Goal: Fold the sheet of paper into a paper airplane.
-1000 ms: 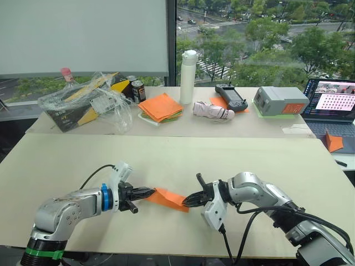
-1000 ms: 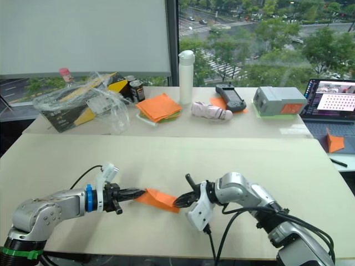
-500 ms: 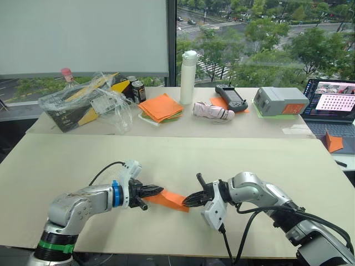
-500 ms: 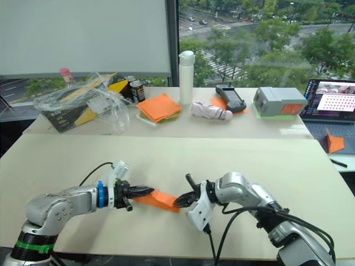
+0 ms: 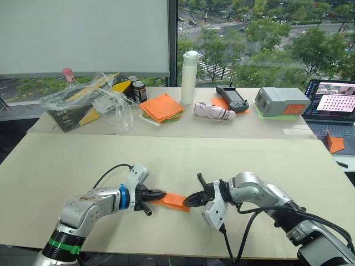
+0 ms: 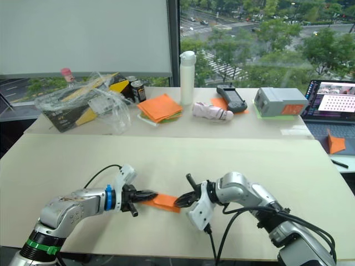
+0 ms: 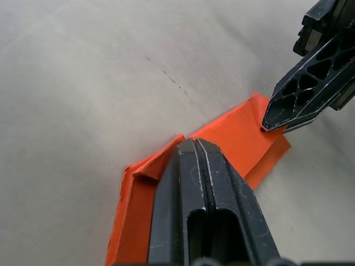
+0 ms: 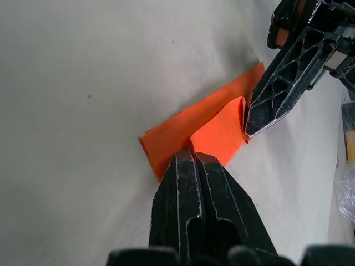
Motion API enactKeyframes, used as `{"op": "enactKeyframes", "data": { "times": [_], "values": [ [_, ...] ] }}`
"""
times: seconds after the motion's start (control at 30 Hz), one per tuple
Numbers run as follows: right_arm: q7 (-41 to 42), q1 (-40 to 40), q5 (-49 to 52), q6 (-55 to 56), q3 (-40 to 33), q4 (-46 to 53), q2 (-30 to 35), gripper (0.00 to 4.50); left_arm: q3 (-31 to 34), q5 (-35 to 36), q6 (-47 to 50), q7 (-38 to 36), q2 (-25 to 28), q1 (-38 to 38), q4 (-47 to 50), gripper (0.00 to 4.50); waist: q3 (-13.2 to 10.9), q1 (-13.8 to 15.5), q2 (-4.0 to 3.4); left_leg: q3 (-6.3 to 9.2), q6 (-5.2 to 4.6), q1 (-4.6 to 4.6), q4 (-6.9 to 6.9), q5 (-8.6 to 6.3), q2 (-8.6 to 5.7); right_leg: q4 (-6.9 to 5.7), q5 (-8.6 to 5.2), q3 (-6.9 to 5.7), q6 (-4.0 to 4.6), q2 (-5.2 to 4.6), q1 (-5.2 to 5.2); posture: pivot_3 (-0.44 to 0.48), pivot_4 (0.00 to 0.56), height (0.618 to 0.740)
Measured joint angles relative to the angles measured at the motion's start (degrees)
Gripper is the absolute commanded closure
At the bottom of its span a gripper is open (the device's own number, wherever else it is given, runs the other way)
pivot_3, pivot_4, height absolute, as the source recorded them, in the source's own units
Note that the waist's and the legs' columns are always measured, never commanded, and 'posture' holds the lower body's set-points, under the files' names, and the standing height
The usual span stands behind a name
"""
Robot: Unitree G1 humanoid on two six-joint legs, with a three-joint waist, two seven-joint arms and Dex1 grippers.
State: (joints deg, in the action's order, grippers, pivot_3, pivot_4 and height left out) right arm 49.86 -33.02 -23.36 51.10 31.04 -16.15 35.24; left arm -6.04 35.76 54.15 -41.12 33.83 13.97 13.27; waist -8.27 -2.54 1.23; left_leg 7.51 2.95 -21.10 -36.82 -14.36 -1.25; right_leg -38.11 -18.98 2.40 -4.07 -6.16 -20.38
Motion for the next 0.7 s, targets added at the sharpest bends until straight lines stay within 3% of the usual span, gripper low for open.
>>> {"op": "enactKeyframes", "data": {
  "times": [0.3,0.4,0.53,0.7],
  "values": [
    [3.21,1.21,5.56,-4.72,0.04,0.49,0.0,4.46,-0.94,-1.85,-2.95,-1.46,-0.07,-0.23,-1.03,4.5,0.0,0.07,0.0,0.0,-0.01,0.06,0.0,-0.01,0.0,0.02,0.0,0.0,0.0,0.0,0.1,0.0,0.15,0.74],
    [7.05,3.42,13.03,-11.91,-0.41,2.73,-0.01,3.64,-1.12,-2.12,-3.41,-1.96,-0.2,-0.1,-1.79,4.5,0.0,0.16,0.0,0.01,-0.02,0.05,0.0,-0.01,-0.01,0.04,0.0,0.0,0.0,-0.01,0.13,0.0,0.15,0.74],
    [11.41,5.63,20.79,-22.1,-1.35,7.15,-0.04,2.23,-1.26,-2.33,-3.6,-2.23,-0.22,0.09,-2.01,4.5,0.0,0.21,-0.01,0.02,-0.04,0.05,0.0,-0.02,-0.01,0.04,0.0,-0.01,0.0,-0.01,0.12,0.0,0.15,0.74],
    [14.54,7.36,30.19,-36.97,-3.94,14.31,-0.4,2.23,-1.53,-2.41,-3.63,-2.41,-0.25,0.54,-2.41,4.5,-0.01,0.31,-0.01,0.04,-0.04,0.04,0.0,-0.02,-0.01,0.04,0.0,-0.03,0.0,-0.02,0.12,0.0,0.15,0.74]
  ]
}}
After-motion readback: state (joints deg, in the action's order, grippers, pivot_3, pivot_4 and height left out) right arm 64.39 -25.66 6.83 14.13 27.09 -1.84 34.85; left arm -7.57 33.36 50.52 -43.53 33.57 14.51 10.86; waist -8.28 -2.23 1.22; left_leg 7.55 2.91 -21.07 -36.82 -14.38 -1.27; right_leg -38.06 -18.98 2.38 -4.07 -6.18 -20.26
